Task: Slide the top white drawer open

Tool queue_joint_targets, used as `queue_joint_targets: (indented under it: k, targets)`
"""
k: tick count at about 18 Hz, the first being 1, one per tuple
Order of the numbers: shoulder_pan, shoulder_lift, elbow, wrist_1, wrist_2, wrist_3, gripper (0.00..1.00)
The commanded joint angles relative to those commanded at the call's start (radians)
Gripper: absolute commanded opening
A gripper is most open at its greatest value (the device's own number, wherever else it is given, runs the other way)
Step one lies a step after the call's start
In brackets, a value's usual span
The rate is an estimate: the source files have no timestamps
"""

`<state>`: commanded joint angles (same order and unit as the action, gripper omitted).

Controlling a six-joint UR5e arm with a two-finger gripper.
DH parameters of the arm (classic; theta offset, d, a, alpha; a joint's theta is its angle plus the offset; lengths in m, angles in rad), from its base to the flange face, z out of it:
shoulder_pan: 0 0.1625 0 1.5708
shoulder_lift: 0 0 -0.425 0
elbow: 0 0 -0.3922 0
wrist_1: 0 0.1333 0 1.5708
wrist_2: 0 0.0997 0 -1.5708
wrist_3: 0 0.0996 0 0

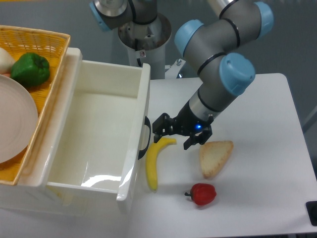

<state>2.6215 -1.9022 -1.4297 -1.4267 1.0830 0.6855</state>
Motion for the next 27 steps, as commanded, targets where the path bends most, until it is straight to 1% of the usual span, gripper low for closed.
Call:
queue_joint_targets:
  k: [3, 4, 5, 7, 9, 11, 14, 16, 18, 22, 24, 26, 27]
  targets:
    - [0.023, 0.003, -0.002, 0.051, 0.034, 0.046, 1.0]
    - [0.026, 0.003, 0.0, 0.064, 0.061, 0.069, 1.0]
    - [0.026, 0.002, -0.003, 0.093, 0.093, 0.101, 1.0]
    - [0.028, -0.011, -0.006, 0.152, 0.165, 0.17, 1.0]
    - [0.04, -0.026, -0.006, 0.186, 0.221, 0.222, 1.0]
    - [0.072, -0.055, -0.006, 0.221, 0.23, 0.276, 1.0]
    - [0.139, -0.112, -0.005, 0.229, 0.267, 0.454, 1.0]
    - [0.17, -0.126, -0.006, 0.227, 0.339, 0.55, 1.0]
    - [0.186, -0.138, -0.006, 0.227, 0.405, 0.615, 1.0]
    - [0.216, -0.184, 0.002, 0.233, 0.445, 0.71, 1.0]
    - [0.227, -0.189, 0.008, 0.232, 0.504, 0.81, 1.0]
    - [0.253, -0.186, 0.009, 0.232, 0.519, 0.896, 1.0]
    - [0.255, -0.192, 0.014, 0.232, 0.519, 0.923, 1.0]
